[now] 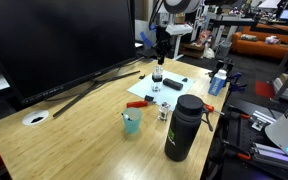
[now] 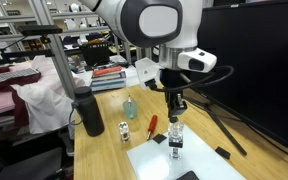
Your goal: Put the silver lid on the crystal column
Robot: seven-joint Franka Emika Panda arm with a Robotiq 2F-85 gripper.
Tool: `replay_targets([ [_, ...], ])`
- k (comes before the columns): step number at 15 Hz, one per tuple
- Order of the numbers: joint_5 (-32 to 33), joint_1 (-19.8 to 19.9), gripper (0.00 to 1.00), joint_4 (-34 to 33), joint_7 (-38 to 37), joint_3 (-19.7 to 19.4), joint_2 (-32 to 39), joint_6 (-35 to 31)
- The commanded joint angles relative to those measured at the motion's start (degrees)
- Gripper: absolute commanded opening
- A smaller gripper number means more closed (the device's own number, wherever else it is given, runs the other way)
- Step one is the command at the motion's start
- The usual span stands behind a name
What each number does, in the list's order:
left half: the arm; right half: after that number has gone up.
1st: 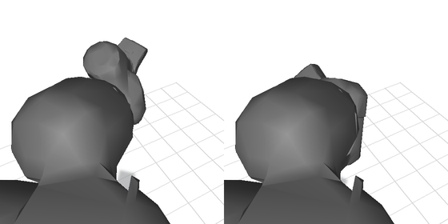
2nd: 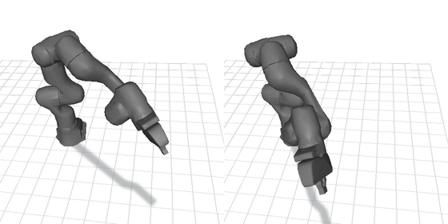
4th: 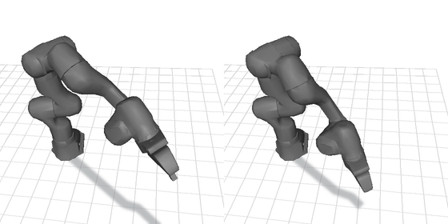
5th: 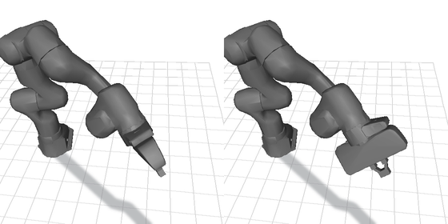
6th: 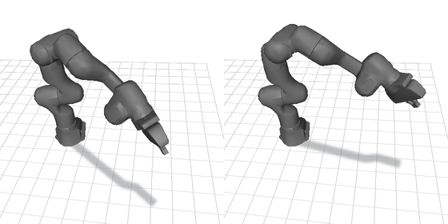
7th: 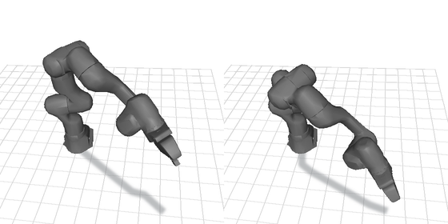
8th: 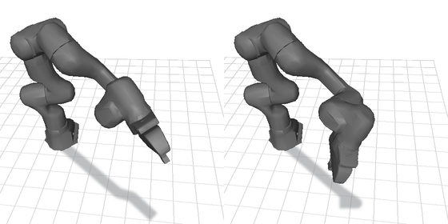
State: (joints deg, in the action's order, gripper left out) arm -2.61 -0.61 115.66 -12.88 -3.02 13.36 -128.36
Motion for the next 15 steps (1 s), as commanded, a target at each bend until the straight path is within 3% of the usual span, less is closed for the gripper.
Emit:
replay_targets([
  [1,-0.6,0.6,0.03,-0.8,1.2,0.5,0.9,0.2],
  [15,-0.1,0.7,0.03,-5.2,1.1,0.1,5.0,1.1],
])
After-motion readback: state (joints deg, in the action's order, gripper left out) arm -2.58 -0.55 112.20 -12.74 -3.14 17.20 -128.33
